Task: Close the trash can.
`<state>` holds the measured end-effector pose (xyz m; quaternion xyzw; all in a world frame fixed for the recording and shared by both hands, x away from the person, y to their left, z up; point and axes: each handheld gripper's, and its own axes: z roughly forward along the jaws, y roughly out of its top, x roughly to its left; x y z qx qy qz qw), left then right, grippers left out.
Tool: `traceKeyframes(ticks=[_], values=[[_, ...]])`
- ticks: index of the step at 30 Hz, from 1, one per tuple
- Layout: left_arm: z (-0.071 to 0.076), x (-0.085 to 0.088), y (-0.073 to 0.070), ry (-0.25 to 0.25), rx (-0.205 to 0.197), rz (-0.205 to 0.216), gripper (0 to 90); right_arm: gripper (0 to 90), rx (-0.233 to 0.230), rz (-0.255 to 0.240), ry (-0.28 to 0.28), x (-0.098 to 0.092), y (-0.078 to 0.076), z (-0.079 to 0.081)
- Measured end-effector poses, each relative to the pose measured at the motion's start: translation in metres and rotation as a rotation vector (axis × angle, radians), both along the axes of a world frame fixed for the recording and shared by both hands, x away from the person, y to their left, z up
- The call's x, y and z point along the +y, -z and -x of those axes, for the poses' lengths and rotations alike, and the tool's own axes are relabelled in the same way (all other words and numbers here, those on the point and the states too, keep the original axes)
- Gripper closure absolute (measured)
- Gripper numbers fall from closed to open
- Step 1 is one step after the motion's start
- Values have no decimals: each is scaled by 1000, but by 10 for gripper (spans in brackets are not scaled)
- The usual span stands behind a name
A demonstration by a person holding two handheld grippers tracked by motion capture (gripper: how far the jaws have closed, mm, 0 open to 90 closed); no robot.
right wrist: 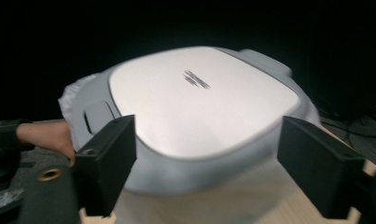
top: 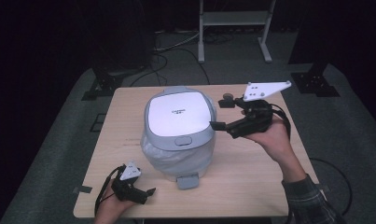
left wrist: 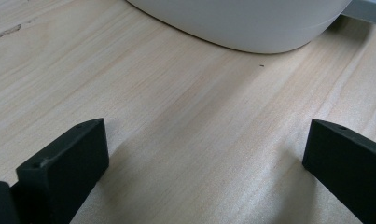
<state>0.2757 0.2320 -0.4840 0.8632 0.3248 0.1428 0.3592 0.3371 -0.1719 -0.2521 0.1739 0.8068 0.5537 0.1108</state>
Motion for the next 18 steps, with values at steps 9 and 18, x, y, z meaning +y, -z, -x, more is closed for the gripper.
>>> traceKeyframes(ticks=[9, 18], values=[[0, 0, 0, 0, 0, 0, 0, 107, -1, 30, 129, -40, 21, 10], [0, 0, 0, 1, 1, -1, 0, 49, 37, 50, 195, -68, 52, 13]])
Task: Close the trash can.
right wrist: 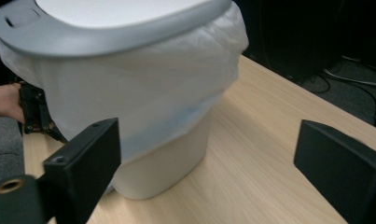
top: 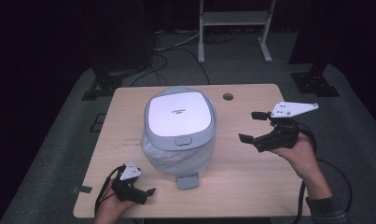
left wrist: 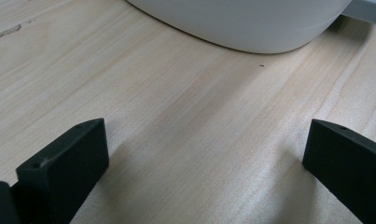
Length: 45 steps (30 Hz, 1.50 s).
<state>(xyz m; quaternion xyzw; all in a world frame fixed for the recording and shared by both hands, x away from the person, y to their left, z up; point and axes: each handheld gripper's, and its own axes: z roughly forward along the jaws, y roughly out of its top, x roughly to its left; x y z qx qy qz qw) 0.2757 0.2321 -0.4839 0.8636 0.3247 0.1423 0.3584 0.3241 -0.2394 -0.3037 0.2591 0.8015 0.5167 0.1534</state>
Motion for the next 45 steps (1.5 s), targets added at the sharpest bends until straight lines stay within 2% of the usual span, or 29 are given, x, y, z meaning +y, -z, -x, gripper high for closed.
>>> traceKeyframes(ticks=[2, 6, 13, 23, 29, 36, 45], values=[[0, 0, 0, 0, 0, 0, 0, 8, 4, 7, 18, -3, 6, 0], [0, 0, 0, 0, 0, 0, 0, 8, 5, 13, 29, -8, 20, 2], [0, 0, 0, 0, 0, 0, 0, 9, 34, 47, 55, -14, 48, 6], [0, 0, 0, 0, 0, 0, 0, 9, 51, 50, 105, -31, 83, 13], [0, 0, 0, -3, 0, 4, 0, 8, 92, 66, 131, -42, 107, 17], [0, 0, 0, -1, -1, 2, 0, 9, 120, 82, 157, -52, 124, 20], [0, 0, 0, 0, -1, 1, 0, 9, 154, 149, 186, -61, 147, 23]])
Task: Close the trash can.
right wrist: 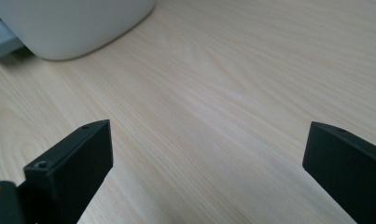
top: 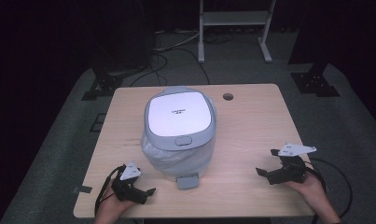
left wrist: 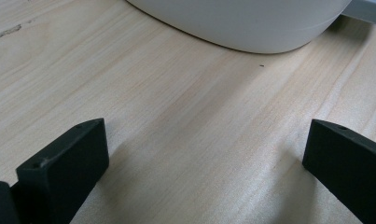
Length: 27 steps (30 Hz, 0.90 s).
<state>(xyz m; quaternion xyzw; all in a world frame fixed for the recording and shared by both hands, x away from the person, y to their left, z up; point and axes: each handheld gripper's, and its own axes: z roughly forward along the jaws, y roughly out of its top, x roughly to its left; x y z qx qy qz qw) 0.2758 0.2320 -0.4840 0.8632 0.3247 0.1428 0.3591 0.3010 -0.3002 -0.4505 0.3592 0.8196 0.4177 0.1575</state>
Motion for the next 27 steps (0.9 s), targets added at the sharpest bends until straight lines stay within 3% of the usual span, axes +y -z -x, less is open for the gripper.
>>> traceKeyframes(ticks=[12, 21, 27], values=[[0, 0, 0, 0, 0, 0, 0, 8, 50, 105, 9, 4, 21, -1], [0, 0, 0, 0, 0, 0, 0, 9, 69, 122, 14, 3, 28, -1], [0, 0, 0, 0, 0, 0, 0, 7, 88, 160, 24, 5, 33, -1]])
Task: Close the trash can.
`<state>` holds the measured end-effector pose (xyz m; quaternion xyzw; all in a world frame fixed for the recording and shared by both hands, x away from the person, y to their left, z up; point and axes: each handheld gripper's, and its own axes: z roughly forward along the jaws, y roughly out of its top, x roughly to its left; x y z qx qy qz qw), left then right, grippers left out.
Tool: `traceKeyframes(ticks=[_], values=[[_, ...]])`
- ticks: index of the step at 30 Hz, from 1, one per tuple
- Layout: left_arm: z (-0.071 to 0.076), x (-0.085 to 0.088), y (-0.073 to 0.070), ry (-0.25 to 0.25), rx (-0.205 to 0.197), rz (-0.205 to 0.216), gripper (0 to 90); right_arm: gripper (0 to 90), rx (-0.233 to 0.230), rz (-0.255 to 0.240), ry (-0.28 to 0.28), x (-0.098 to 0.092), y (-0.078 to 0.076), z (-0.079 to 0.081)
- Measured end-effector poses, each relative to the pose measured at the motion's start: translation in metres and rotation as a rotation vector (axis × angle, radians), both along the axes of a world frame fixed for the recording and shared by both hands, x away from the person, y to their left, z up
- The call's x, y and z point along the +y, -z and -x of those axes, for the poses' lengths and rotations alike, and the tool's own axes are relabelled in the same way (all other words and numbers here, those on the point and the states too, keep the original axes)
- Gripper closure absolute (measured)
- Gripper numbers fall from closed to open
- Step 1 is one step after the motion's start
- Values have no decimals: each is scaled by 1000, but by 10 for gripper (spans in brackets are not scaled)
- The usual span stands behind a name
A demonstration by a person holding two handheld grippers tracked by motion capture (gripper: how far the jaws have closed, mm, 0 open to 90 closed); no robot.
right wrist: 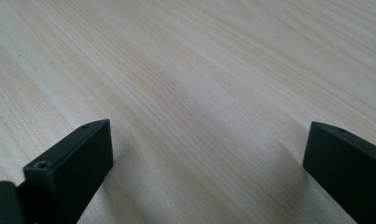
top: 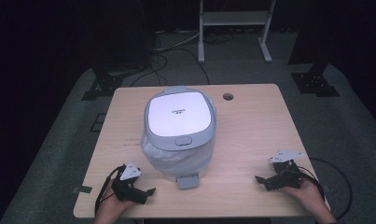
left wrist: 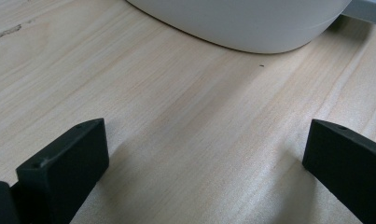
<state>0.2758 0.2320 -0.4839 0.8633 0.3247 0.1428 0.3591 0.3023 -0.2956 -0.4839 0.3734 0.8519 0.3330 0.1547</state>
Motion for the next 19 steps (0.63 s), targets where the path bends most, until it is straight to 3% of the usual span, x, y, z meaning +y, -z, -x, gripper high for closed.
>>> traceKeyframes(ticks=[6, 19], values=[[0, 0, 0, 0, 0, 0, 0, 0, -12, -43, 10, -3, 4, 2], [0, 0, 0, 0, 0, 0, 0, 0, -13, -44, 25, -4, 5, 4]])
